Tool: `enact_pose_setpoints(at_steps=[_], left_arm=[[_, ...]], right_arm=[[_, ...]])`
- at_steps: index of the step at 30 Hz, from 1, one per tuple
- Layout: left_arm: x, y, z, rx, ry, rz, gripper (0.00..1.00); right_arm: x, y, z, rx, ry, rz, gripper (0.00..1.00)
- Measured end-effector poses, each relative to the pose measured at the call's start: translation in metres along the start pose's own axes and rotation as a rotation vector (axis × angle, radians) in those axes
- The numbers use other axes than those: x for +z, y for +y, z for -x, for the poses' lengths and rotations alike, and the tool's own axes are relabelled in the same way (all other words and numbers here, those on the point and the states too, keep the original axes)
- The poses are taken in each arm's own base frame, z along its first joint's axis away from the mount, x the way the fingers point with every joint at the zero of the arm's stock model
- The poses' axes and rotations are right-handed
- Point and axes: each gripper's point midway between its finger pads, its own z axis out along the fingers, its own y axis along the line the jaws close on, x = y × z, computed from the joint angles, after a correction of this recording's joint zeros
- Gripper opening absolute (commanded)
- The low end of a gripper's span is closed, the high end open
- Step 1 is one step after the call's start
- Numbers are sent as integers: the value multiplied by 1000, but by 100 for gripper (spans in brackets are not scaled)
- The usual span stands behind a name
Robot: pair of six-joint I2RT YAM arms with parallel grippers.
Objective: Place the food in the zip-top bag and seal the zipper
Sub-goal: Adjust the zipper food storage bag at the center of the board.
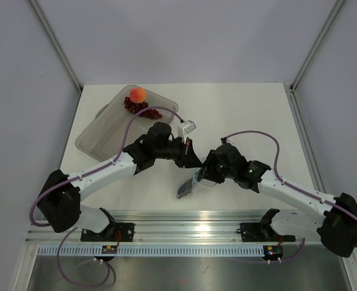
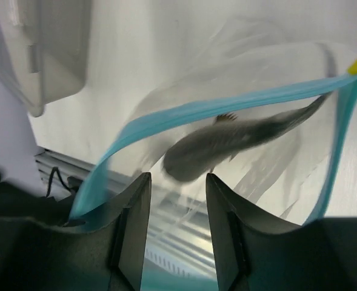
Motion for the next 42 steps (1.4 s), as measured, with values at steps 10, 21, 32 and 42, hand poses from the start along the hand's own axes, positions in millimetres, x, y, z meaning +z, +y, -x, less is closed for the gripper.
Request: enact_pose_setpoints(at_steps=[10, 21, 32, 42], left_arm=[[-3, 16, -1, -50, -2, 66, 0], [-4, 6, 15, -39, -30, 50, 0], [-4, 4, 18, -35, -35, 45, 0], [-15, -8, 25, -11, -65, 29, 0]], right_arm=[[-106, 39, 43, -32, -194, 119, 55], [-101, -19, 34, 19, -192, -114, 60], [-74, -35, 24, 49, -151, -188, 36], [-40, -58, 20, 65, -106, -271, 0]])
